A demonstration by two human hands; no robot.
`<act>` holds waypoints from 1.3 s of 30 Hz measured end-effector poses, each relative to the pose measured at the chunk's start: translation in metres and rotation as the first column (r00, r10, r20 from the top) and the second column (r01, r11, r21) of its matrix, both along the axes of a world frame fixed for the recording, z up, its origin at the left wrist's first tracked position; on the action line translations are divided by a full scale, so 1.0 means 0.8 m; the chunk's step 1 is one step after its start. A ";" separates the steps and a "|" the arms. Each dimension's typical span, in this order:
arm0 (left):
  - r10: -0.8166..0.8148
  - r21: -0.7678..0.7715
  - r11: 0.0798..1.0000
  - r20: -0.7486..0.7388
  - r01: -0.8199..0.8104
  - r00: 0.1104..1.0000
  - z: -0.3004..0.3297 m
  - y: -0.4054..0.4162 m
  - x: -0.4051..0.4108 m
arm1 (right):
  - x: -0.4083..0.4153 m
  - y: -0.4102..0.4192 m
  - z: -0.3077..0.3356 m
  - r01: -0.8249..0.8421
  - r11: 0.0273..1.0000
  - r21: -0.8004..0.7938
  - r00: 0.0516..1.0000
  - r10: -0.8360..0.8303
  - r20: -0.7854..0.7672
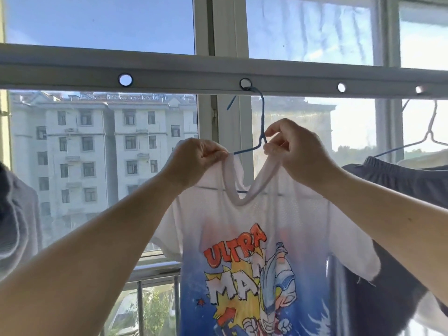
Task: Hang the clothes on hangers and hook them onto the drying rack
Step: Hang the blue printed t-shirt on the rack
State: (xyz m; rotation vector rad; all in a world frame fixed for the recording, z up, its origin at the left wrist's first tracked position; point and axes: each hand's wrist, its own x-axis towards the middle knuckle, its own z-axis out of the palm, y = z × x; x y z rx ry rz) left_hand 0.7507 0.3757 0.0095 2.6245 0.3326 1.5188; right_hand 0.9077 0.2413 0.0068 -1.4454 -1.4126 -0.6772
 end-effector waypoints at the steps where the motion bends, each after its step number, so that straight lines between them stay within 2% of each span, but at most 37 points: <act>1: -0.007 -0.003 1.000 -0.005 0.007 1.000 -0.001 -0.002 0.003 | 0.000 -0.003 0.000 -0.012 1.000 -0.022 1.000 0.012 -0.002; 8: -0.031 -0.033 0.999 -0.006 0.031 0.999 -0.006 0.001 0.003 | 0.019 -0.042 -0.001 0.058 0.980 -0.192 0.998 -0.061 -0.011; 13: 0.013 -0.015 1.000 0.015 -0.013 1.000 -0.008 0.004 0.002 | 0.038 -0.051 -0.003 -0.045 0.994 -0.099 0.975 0.022 -0.223; 15: 0.023 -0.020 1.000 0.019 -0.022 1.000 -0.008 0.004 0.001 | 0.045 -0.052 -0.003 -0.031 0.999 -0.023 0.956 0.023 -0.293; 18: 0.020 -0.025 1.000 0.024 -0.019 1.000 -0.008 0.005 -0.001 | 0.060 -0.057 -0.006 0.063 0.998 0.032 0.952 -0.050 -0.302; 23: 0.037 -0.044 0.998 0.050 -0.035 0.998 -0.011 0.010 0.001 | 0.059 -0.066 -0.012 -0.010 1.000 -0.010 0.946 0.007 -0.323; 29: 0.038 -0.032 0.999 0.103 -0.035 0.994 -0.016 0.009 0.001 | 0.051 -0.066 -0.019 -0.036 0.984 -0.176 0.974 -0.005 -0.229; 35: 0.088 -0.107 0.992 0.230 -0.065 0.969 -0.016 0.021 -0.006 | 0.054 -0.062 -0.016 0.036 0.987 -0.157 0.990 -0.057 -0.131; 39: 0.036 -0.060 0.998 0.121 -0.029 0.992 -0.026 0.025 -0.013 | 0.055 -0.056 -0.019 0.050 0.989 -0.136 0.993 -0.063 -0.098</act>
